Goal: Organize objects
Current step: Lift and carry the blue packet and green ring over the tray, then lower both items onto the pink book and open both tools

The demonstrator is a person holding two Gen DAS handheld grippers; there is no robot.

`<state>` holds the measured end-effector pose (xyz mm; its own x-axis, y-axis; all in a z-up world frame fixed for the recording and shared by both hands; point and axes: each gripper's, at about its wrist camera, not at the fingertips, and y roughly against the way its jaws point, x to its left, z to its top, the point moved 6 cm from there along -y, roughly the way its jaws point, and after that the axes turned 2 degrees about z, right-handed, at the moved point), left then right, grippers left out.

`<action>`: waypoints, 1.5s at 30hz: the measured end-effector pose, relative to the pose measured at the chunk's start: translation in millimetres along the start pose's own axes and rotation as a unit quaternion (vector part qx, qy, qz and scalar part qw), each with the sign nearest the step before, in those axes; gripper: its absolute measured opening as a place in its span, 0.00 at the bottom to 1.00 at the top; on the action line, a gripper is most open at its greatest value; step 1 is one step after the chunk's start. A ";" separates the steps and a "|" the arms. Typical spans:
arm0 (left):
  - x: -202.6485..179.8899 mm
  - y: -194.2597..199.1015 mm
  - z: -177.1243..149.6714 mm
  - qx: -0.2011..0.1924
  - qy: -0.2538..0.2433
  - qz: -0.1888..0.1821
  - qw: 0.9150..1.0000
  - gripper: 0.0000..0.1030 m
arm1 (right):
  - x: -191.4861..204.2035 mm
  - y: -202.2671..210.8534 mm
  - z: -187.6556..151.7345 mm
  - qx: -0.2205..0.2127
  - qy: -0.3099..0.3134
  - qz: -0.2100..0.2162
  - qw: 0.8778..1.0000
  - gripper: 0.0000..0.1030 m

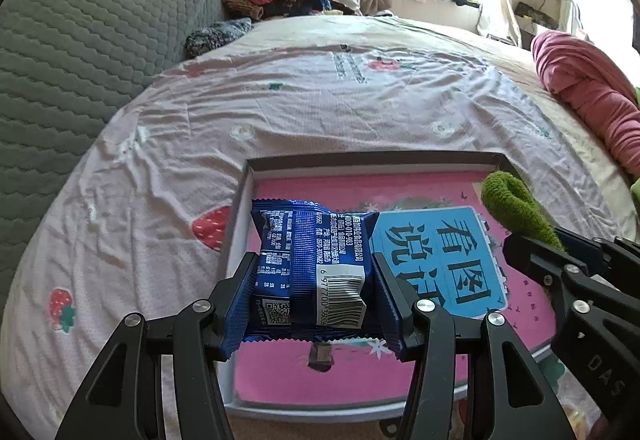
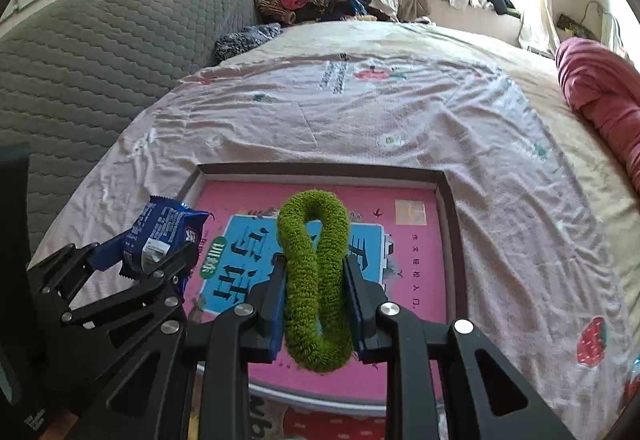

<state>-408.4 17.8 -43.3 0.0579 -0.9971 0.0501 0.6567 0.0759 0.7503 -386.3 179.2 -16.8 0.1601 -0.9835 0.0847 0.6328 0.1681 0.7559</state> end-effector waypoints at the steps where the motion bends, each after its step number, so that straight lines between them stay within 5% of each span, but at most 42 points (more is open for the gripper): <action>1: -0.1 -3.4 0.5 0.003 0.003 0.000 1.000 0.55 | -0.4 -4.6 -0.6 0.003 0.003 -0.002 1.000 0.26; 22: -6.5 -55.0 -5.2 0.046 -0.002 0.008 0.999 0.57 | -13.9 -62.8 -9.8 0.060 -0.003 -0.024 0.998 0.26; 45: -7.0 -67.4 -12.3 0.051 -0.008 0.010 0.999 0.59 | -22.6 -81.8 -18.9 0.086 -0.009 -0.032 0.996 0.32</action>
<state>-443.8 19.7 -102.3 0.0576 -0.9956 0.0745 0.5752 0.0941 0.8126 -427.3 189.0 -92.8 0.1081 -0.9932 0.0430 0.5018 0.0918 0.8601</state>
